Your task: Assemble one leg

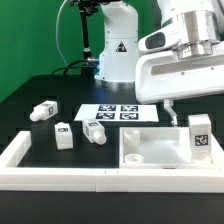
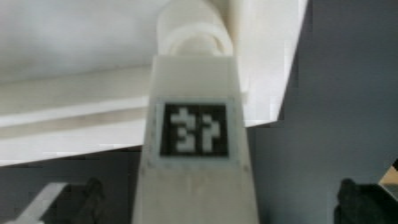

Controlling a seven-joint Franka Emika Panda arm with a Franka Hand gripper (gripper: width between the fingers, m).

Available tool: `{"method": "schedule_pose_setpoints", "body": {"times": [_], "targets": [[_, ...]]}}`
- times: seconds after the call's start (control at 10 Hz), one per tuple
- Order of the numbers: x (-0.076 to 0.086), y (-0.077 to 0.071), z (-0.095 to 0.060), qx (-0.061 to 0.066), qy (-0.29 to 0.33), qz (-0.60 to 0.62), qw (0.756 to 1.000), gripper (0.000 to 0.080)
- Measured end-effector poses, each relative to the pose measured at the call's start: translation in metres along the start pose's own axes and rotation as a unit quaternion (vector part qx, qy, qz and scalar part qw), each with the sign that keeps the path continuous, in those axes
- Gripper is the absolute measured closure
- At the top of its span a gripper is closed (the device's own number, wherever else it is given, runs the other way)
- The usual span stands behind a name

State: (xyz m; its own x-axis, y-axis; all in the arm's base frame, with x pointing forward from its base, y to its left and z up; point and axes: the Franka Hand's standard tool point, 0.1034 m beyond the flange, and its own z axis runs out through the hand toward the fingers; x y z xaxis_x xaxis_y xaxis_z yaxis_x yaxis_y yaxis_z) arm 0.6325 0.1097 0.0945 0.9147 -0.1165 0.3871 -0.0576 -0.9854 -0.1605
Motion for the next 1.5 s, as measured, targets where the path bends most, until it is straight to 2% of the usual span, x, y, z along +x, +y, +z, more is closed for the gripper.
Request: {"method": "schedule_pose_setpoints", "body": {"times": [1.0, 1.1, 1.2, 1.5], "targets": [[0.000, 0.000, 0.000, 0.000, 0.000, 0.000, 1.000, 0.0151], [-0.030, 0.000, 0.011, 0.006, -0.073, 0.002, 0.997, 0.0151], [-0.025, 0.000, 0.009, 0.006, -0.068, 0.003, 0.998, 0.0151], [-0.026, 0.001, 0.010, 0.005, -0.068, 0.003, 0.998, 0.0151]]}}
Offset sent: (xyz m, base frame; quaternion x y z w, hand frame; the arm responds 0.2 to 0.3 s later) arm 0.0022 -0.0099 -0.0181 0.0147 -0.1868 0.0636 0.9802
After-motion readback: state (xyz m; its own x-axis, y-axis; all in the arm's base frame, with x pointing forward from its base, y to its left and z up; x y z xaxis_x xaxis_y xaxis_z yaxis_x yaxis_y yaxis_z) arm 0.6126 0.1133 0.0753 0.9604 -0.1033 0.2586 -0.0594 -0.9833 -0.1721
